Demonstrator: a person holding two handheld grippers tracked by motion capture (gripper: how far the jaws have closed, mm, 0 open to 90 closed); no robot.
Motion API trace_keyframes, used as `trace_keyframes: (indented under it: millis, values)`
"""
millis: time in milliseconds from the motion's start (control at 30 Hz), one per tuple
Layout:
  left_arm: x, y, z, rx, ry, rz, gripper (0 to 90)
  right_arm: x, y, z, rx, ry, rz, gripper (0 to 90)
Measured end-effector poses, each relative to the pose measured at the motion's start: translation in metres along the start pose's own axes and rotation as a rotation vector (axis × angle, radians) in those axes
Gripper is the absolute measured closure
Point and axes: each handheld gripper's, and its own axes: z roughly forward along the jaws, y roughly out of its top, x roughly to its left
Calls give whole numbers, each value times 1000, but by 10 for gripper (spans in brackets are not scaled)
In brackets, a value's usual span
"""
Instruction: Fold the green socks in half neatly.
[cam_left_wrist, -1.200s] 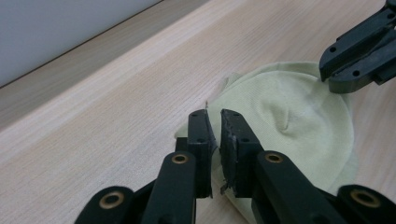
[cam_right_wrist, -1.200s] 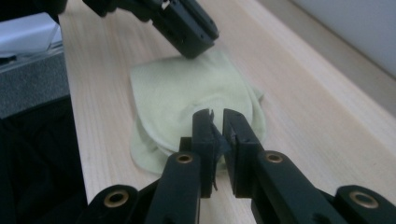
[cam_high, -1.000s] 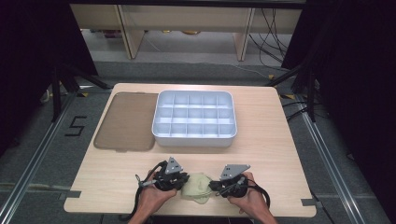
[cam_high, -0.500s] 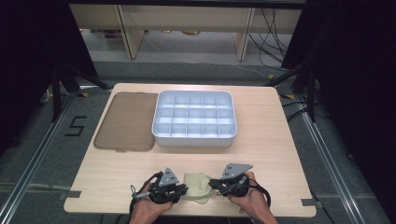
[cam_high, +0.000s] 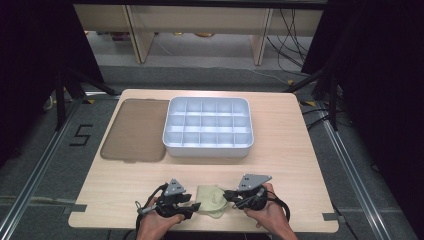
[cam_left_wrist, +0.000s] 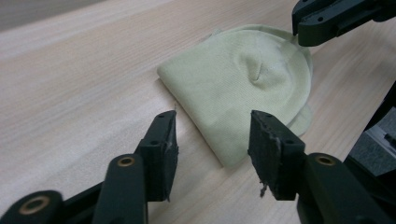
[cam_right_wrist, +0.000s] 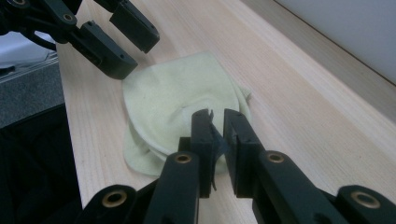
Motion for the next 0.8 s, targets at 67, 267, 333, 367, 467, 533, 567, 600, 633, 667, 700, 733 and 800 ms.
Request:
trace_keyframes:
  millis: [67,267,333,367,467,533,567,600,633,667,700,733,800]
  values:
    - [1,1,1,13,-6,-21,483,0,0,0,-6,-1,3,823]
    - [3,2,5,22,-11,-63,472,0,0,0,-11,-10,-4,818]
    - [3,3,6,33,-18,-60,474,1,0,1,-7,-7,-6,816]
    - [3,4,7,32,-19,-64,477,1,1,0,1,-5,-2,816]
    - [1,4,9,47,-21,-61,495,2,0,2,-6,-5,-2,812]
    - [0,4,11,58,-23,-54,506,2,1,2,-5,-5,-10,811]
    - [0,4,11,58,-23,-54,511,2,1,2,-5,-6,-10,810]
    - [-2,4,13,61,-23,-60,518,2,1,1,-4,-5,-4,808]
    - [-2,4,13,61,-23,-60,524,2,1,1,-4,-5,-4,807]
    - [-2,4,14,58,-23,-51,529,2,1,1,-4,-5,-4,806]
    - [-2,4,14,58,-23,-51,534,2,1,1,-5,-5,-5,806]
    - [-2,4,14,59,-19,-44,543,2,1,1,-5,-4,-5,806]
    - [-2,4,14,58,-18,-39,566,2,1,1,-5,-4,-6,805]
